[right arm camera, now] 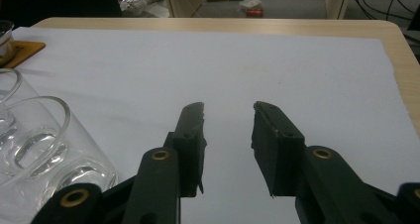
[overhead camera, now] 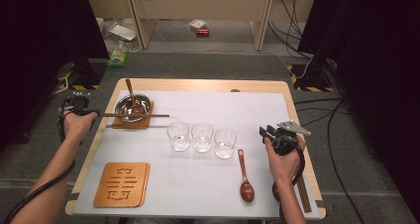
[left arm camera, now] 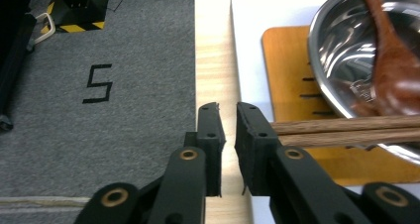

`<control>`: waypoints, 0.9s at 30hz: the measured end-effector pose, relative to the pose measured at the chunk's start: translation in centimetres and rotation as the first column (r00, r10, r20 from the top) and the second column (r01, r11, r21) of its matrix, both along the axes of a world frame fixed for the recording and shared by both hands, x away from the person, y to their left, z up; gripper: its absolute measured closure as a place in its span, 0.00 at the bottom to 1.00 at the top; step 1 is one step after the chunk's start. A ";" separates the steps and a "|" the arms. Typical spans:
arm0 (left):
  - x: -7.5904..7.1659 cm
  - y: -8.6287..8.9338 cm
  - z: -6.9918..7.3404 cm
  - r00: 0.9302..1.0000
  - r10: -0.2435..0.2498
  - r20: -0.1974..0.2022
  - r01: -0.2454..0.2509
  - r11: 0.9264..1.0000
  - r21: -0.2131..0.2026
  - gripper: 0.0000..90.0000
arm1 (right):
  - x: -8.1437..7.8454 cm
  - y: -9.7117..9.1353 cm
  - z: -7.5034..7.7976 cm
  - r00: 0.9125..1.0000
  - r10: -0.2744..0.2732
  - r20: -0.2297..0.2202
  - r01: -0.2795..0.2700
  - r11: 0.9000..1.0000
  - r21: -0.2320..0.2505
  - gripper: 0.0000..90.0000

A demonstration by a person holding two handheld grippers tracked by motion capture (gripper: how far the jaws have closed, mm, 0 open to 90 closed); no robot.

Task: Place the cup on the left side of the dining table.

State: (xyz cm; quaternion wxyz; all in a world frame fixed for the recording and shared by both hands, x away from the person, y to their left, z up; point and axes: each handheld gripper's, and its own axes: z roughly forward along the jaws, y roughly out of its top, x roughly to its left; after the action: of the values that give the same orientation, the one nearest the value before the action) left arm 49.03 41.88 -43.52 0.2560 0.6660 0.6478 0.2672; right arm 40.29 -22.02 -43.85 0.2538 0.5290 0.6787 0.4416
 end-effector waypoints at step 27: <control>-2.4 -4.5 2.2 0.991 -0.053 0.124 0.066 0.992 -0.103 0.41 | 0.1 0.0 -0.1 1.000 0.003 -0.007 -0.003 1.000 0.013 0.72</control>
State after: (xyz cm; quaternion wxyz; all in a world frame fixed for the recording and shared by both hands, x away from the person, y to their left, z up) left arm 46.63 37.40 -41.34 0.3380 0.6531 0.6241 0.2641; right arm 40.41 -22.04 -43.94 0.2474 0.5310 0.6776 0.4445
